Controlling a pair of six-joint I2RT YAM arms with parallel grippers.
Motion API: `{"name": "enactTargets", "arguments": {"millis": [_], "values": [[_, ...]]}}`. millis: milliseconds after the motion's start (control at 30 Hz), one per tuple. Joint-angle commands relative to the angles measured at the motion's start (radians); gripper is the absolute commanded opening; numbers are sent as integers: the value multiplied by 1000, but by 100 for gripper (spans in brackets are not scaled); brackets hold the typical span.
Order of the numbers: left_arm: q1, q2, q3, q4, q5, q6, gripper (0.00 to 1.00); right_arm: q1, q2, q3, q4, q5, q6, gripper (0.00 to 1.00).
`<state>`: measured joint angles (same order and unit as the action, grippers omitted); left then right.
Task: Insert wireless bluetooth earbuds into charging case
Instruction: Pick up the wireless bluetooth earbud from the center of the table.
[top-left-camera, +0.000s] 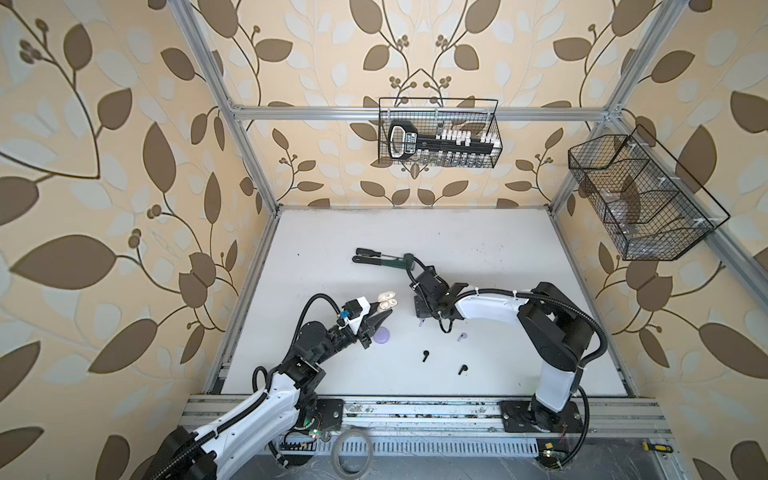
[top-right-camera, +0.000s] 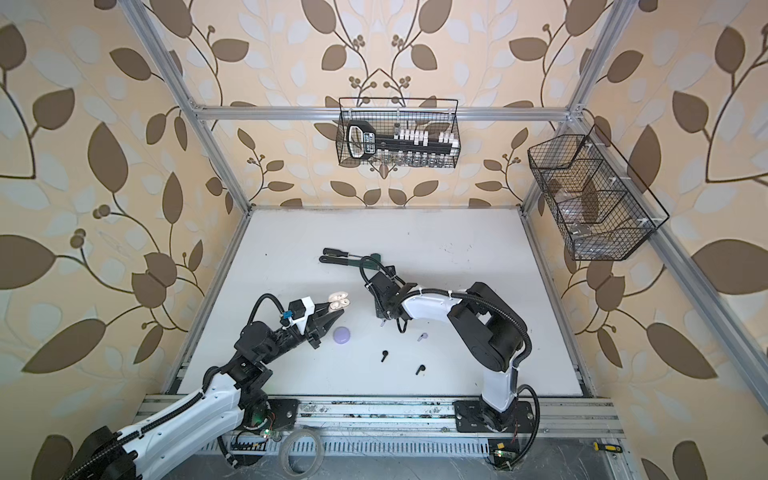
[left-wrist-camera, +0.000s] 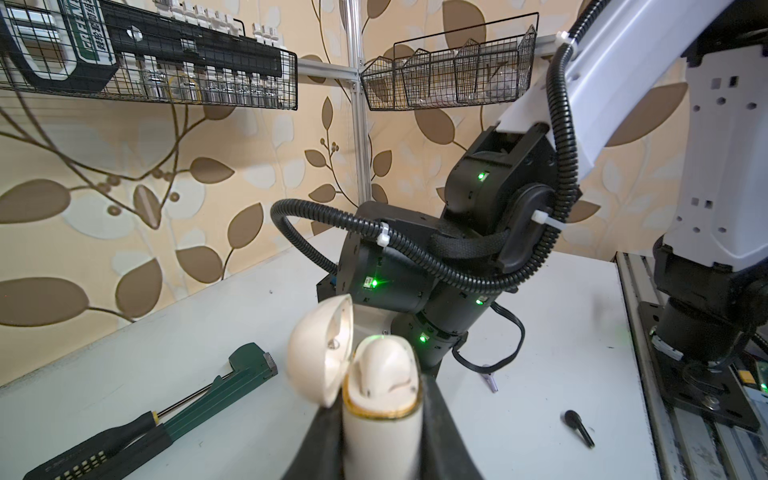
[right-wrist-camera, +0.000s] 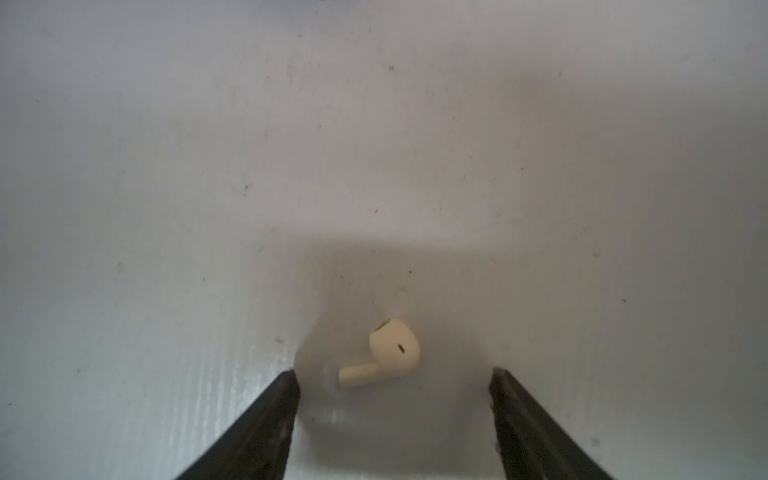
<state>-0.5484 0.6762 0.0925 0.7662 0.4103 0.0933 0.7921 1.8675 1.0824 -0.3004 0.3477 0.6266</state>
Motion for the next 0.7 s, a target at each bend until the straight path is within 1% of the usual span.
{"name": "enactTargets", "arguments": {"millis": [0, 267, 400, 600, 667], "values": [[4, -1, 0, 48, 6, -7, 0, 6, 28, 21, -34, 30, -9, 72], [5, -25, -3, 36, 6, -7, 0, -29, -10, -38, -22, 47, -6, 65], [4, -29, -3, 32, 13, -9, 0, -53, -31, -68, -9, 28, -8, 61], [4, -29, -4, 35, 16, -7, 0, -54, -76, -111, 7, 43, 1, 56], [5, -30, -1, 30, 18, -9, 0, -56, -85, -118, 11, 42, 4, 52]]}}
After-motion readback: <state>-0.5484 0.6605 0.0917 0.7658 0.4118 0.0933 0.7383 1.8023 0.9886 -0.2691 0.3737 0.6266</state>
